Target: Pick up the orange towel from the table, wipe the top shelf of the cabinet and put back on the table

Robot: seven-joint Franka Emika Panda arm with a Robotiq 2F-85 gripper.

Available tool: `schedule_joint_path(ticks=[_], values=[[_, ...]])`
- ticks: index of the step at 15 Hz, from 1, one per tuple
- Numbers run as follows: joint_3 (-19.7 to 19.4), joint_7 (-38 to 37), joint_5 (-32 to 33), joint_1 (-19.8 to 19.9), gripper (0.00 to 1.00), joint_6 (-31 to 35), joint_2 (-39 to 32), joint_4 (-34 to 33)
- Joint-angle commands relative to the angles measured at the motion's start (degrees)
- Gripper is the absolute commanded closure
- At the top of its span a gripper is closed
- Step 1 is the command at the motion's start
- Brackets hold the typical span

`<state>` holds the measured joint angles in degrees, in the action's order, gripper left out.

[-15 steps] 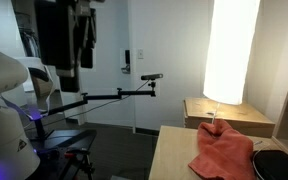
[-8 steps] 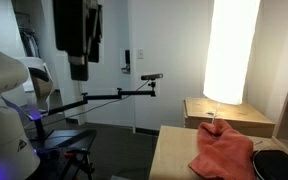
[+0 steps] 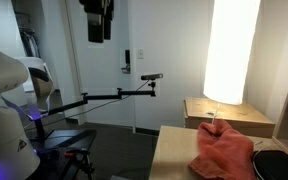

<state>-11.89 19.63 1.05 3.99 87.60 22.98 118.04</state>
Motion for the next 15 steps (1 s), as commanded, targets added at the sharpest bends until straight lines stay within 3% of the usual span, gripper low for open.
schedule_joint_path(ticks=[1,8,13,15], values=[[2.2,-2.1,0.9,0.0,0.0,-1.0,1.5,-2.8],[5.5,2.9,5.5,-2.9,0.0,5.7,5.6,-3.1],[5.1,10.0,6.1,-6.2,0.0,10.4,7.1,-2.2],[5.4,8.8,6.3,-5.8,0.0,10.0,7.0,-2.2]])
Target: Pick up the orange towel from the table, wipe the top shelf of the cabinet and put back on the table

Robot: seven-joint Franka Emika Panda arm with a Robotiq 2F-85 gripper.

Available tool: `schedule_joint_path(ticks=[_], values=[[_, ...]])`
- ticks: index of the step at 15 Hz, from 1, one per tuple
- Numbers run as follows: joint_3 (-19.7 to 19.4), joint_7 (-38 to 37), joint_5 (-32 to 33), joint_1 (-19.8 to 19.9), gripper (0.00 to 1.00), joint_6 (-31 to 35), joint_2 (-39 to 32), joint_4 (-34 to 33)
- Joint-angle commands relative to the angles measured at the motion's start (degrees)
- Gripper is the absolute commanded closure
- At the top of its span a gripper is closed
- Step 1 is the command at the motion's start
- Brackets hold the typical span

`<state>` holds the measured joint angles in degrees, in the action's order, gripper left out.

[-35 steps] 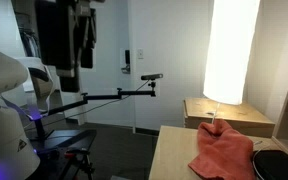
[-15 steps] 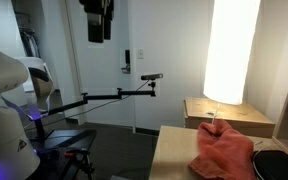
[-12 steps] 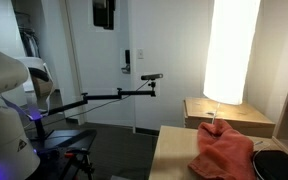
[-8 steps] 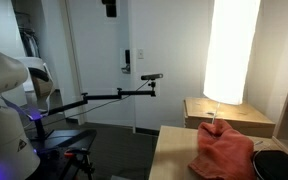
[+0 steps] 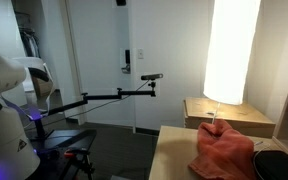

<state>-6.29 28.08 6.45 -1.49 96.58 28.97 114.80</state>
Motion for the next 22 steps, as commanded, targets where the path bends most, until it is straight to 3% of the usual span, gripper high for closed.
schedule_joint_path(ticks=[1,8,12,22], values=[[-0.3,-0.1,0.2,-0.5,0.0,-0.1,0.0,-0.2],[-0.4,-0.1,0.2,-0.4,0.0,-0.1,0.0,0.0],[1.5,-2.4,1.0,-0.7,0.0,-2.6,-2.1,-2.5],[8.8,-9.8,1.4,-2.2,0.0,-17.2,-14.1,-21.8]])
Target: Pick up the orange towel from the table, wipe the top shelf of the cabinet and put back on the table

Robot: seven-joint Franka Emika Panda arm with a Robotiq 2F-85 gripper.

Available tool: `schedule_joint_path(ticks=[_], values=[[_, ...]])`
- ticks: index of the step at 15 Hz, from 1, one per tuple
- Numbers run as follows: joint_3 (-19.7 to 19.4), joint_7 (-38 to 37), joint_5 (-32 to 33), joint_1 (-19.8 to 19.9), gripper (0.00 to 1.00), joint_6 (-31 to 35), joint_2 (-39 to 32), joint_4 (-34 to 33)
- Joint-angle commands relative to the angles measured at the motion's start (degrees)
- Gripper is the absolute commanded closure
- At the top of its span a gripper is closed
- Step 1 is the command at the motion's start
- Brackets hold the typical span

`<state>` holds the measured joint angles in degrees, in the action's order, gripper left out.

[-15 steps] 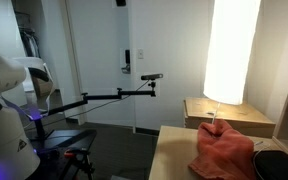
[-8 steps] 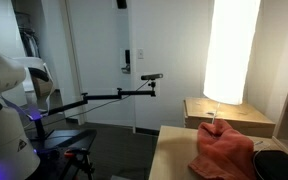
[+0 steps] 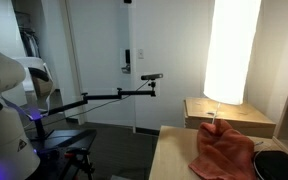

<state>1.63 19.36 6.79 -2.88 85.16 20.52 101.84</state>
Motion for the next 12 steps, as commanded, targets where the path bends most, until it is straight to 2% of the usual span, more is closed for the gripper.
schedule_joint_path(ticks=[1,12], values=[[1.2,-1.0,1.5,-0.9,0.0,-6.0,-6.9,-10.9],[1.7,1.5,2.0,-1.4,0.0,-13.5,-22.7,-32.1]])
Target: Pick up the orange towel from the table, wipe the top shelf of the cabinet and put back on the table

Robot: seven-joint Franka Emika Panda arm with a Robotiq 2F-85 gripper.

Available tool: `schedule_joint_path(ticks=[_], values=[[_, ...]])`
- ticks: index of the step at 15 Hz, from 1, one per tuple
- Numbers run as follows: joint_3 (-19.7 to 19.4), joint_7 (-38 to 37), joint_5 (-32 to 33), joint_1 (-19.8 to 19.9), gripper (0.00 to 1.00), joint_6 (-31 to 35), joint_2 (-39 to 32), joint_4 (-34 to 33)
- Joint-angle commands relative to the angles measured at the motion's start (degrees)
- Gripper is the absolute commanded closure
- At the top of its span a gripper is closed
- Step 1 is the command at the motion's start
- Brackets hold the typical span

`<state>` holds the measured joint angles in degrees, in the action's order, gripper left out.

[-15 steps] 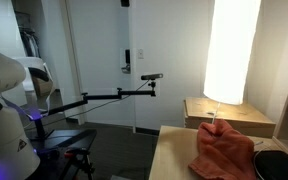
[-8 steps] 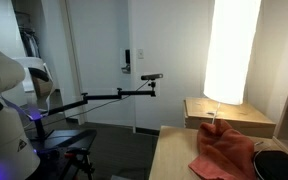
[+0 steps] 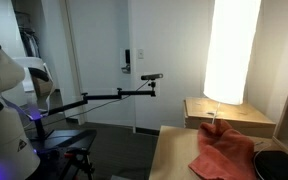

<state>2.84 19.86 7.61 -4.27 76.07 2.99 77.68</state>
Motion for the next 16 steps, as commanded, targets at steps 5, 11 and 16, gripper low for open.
schedule_joint_path(ticks=[5,11,16], values=[[0.2,0.7,1.0,-0.2,0.0,-2.4,-5.4,-6.9],[0.3,1.3,1.7,-0.6,0.0,-2.4,-5.7,-7.7],[0.7,6.8,2.8,-1.0,0.0,1.9,-6.3,-7.1]])
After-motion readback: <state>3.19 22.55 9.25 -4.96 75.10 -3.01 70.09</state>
